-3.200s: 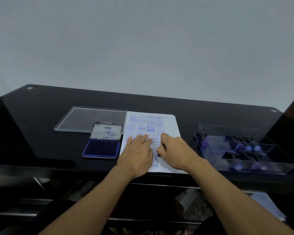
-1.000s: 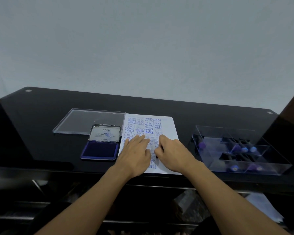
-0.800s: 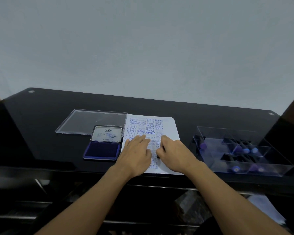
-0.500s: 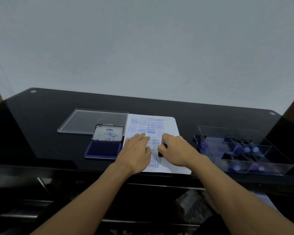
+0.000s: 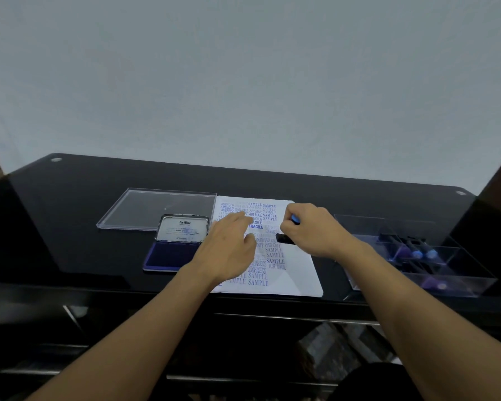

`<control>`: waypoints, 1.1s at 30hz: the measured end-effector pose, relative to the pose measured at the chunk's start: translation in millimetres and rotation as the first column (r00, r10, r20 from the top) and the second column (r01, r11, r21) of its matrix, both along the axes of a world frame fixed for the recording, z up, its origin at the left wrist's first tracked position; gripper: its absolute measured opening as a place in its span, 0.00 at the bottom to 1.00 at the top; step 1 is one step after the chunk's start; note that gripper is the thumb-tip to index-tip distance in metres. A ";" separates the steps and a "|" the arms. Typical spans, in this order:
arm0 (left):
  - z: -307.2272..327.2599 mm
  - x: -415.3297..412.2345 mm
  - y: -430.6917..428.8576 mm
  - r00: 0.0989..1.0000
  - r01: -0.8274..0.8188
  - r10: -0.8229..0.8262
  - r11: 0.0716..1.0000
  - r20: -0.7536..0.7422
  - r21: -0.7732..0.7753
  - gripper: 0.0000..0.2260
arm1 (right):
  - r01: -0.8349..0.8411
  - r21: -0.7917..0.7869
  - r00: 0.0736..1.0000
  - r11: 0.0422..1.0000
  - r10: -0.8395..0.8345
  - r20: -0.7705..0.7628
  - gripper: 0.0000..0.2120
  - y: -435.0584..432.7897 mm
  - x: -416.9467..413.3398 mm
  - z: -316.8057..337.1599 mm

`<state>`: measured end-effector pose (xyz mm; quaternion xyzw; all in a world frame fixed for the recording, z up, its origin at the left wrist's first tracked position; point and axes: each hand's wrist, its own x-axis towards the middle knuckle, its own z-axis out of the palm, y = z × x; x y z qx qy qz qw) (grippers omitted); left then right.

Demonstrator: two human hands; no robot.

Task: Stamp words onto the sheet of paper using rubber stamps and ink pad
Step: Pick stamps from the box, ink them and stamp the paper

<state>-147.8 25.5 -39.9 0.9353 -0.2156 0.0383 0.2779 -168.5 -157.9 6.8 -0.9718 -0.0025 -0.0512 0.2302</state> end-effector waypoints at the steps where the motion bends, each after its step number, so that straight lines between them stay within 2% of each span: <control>1: 0.4 -0.3 0.2 1.000 0.000 0.000 1.000 -0.002 -0.001 0.21 | -0.003 -0.002 1.000 1.000 0.003 0.001 0.08 -0.1 -0.4 0.2; 11: 2.6 0.2 1.5 1.000 -0.011 0.012 0.999 -0.022 0.031 0.21 | -0.015 -0.006 1.000 1.000 0.015 -0.022 0.08 -4.6 -0.1 -2.9; 33: 3.8 4.4 8.8 1.000 -0.014 0.014 1.000 -0.009 -0.005 0.21 | -0.002 -0.017 0.999 1.000 0.001 -0.045 0.06 -2.6 7.1 -8.8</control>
